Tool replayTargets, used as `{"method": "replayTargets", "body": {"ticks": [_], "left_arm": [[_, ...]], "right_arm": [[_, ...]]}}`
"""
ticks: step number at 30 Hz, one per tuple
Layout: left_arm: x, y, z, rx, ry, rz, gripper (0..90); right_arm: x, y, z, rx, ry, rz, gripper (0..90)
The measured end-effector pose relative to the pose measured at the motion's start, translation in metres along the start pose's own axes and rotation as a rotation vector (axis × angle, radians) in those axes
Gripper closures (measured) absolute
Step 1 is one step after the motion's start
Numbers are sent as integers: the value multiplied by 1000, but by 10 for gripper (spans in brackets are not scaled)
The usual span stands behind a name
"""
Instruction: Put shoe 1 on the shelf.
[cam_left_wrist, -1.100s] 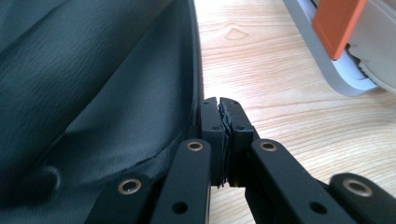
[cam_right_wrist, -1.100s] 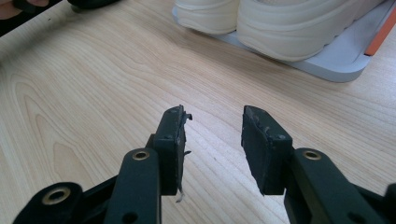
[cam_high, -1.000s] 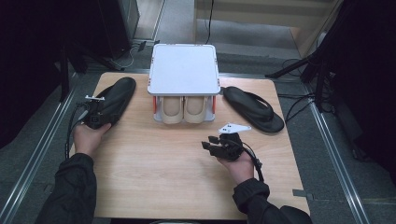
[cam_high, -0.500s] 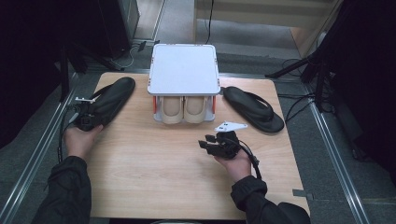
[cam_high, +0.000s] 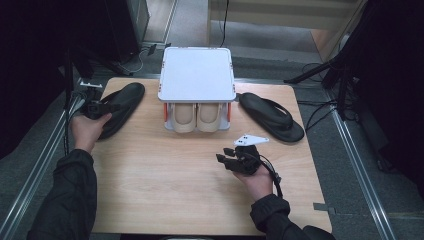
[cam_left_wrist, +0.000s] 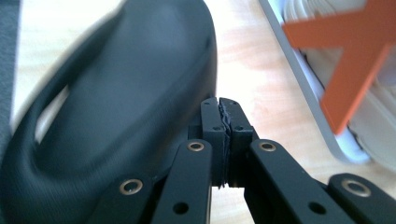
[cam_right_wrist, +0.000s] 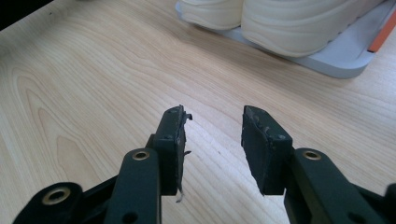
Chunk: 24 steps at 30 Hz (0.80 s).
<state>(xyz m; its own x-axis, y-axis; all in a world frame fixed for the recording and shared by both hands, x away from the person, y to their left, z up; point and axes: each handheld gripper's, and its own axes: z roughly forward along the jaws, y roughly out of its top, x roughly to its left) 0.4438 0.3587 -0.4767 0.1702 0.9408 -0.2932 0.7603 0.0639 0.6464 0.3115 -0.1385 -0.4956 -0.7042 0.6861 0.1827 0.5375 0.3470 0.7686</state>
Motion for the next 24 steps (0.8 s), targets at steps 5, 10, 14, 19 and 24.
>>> {"method": "replayTargets", "body": {"ticks": [5,10,14,19,24], "left_arm": [[-1,21,14,17,35,11,898],[2,34,27,19,64,9,899],[10,37,37,43,80,-28,899],[9,36,46,80,89,-15,900],[8,33,48,88,85,-7,900]], "right_arm": [[2,-6,-5,10,-16,-1,601],[0,-12,-12,5,-37,6,601],[-3,-16,-18,-5,-50,22,603],[-4,-18,-20,-5,-60,30,603],[-6,-19,-22,-7,-67,32,603]]}}
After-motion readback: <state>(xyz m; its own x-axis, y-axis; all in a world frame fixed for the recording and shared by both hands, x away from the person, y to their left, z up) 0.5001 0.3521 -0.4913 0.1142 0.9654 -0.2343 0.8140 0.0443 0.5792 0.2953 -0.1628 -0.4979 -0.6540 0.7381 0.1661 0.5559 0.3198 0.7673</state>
